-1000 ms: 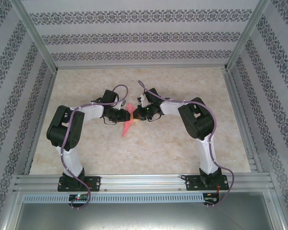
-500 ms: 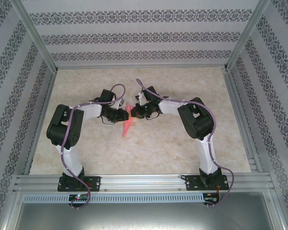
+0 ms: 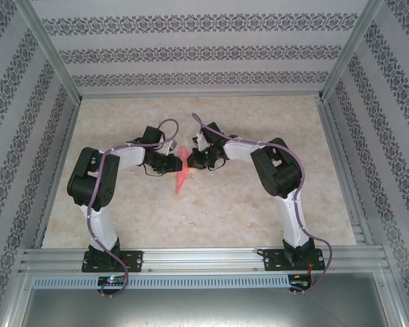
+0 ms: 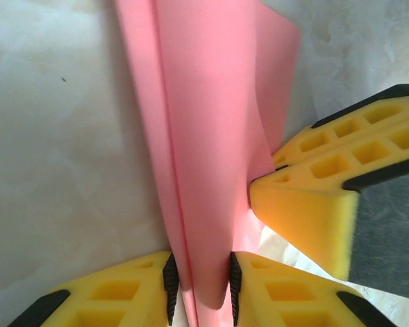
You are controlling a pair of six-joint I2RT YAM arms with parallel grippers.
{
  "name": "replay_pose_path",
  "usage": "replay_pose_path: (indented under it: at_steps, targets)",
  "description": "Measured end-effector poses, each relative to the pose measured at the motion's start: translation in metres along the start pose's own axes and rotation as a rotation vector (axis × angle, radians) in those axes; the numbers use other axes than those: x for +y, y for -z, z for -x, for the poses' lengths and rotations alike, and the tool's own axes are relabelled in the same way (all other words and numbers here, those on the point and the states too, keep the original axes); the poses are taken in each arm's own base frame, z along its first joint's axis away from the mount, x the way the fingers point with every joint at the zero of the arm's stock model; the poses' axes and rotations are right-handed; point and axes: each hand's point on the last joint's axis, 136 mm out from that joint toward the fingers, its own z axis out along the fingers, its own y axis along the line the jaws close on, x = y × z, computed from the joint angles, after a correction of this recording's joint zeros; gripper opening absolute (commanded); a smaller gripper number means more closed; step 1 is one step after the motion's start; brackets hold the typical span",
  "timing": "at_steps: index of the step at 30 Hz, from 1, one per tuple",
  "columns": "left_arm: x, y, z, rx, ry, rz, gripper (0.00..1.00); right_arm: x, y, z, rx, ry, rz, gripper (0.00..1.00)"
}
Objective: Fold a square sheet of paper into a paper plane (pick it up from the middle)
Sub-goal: Fold the wing for the fifth time at the center of the table.
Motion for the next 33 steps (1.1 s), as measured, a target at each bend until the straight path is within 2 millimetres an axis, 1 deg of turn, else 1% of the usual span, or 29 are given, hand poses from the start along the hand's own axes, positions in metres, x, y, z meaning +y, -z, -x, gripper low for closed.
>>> replay_pose_path:
  at_steps: [2, 9, 18, 20, 24, 27, 30, 33]
  targets:
    - [0.001, -0.001, 0.0, 0.005, -0.004, 0.005, 0.28, 0.0, 0.001, 0.001, 0.0, 0.0, -0.006, 0.05]
    - [0.003, -0.001, 0.0, 0.026, -0.007, 0.027, 0.26, 0.0, -0.001, 0.001, 0.004, 0.009, -0.01, 0.06]
    - [0.005, -0.005, -0.001, 0.069, -0.037, 0.086, 0.25, 0.0, -0.002, 0.0, 0.004, 0.018, -0.02, 0.14]
    - [0.006, -0.005, -0.001, 0.076, -0.038, 0.091, 0.25, 0.0, -0.002, 0.0, 0.004, 0.018, -0.02, 0.17]
    - [0.006, -0.006, -0.001, 0.086, -0.045, 0.103, 0.24, 0.003, 0.0, 0.002, -0.004, 0.024, -0.014, 0.22]
    - [0.007, -0.006, -0.002, 0.09, -0.051, 0.109, 0.24, 0.002, 0.005, -0.001, -0.012, 0.025, -0.022, 0.25]
    - [0.007, -0.006, -0.002, 0.095, -0.053, 0.11, 0.24, -0.002, 0.015, -0.006, -0.022, 0.01, -0.029, 0.23]
    - [0.007, -0.006, -0.001, 0.096, -0.053, 0.112, 0.24, 0.0, 0.025, -0.008, -0.042, -0.017, 0.005, 0.16]
